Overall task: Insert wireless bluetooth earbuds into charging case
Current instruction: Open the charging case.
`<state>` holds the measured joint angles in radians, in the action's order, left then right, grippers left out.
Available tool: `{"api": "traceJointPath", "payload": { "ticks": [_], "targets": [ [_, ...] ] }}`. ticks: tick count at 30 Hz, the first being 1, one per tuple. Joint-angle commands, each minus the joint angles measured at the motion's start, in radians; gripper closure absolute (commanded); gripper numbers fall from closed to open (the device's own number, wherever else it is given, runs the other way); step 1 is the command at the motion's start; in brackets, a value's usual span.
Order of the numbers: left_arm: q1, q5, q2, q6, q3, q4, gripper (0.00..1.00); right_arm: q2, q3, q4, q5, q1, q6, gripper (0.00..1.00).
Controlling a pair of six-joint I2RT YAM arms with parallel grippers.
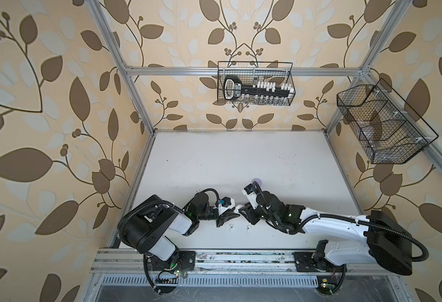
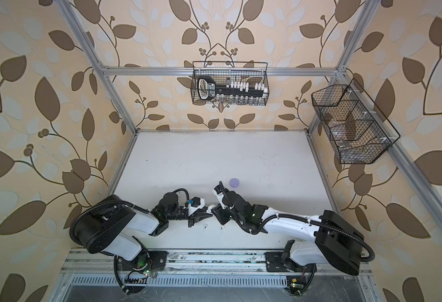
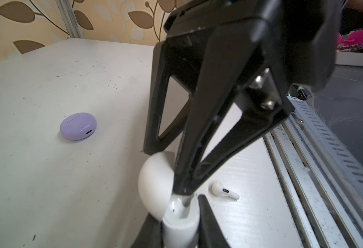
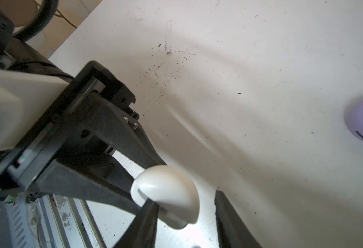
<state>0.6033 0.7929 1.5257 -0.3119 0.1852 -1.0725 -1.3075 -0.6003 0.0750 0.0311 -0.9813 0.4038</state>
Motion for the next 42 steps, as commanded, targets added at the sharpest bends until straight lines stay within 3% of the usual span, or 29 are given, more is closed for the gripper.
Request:
{"api": "traceJointPath", "payload": {
  "ticks": [1,18,30,32,34,42],
  "targets": [
    [0.009,0.059,-0.033,-0.011,-0.001,-0.036,0.9,-0.002,-0.017,0.032,-0.035,0.003,-0.04,0.59],
    [0.009,0.072,-0.038,-0.011,0.01,-0.005,0.87,0.054,0.016,0.048,-0.04,0.001,-0.072,0.8],
    [0.01,0.058,-0.041,-0.003,0.016,0.005,0.7,0.102,0.043,0.054,-0.039,0.0,-0.076,0.8],
    [0.009,0.058,-0.04,-0.004,0.016,0.004,0.74,0.108,0.045,0.052,-0.039,0.003,-0.077,0.78],
    [0.009,0.058,-0.041,-0.005,0.016,0.006,0.77,0.113,0.046,0.049,-0.038,0.001,-0.074,0.64],
    [0.009,0.054,-0.041,-0.007,0.014,0.005,0.87,0.124,0.051,0.037,-0.029,0.002,-0.072,0.62]
  ]
}}
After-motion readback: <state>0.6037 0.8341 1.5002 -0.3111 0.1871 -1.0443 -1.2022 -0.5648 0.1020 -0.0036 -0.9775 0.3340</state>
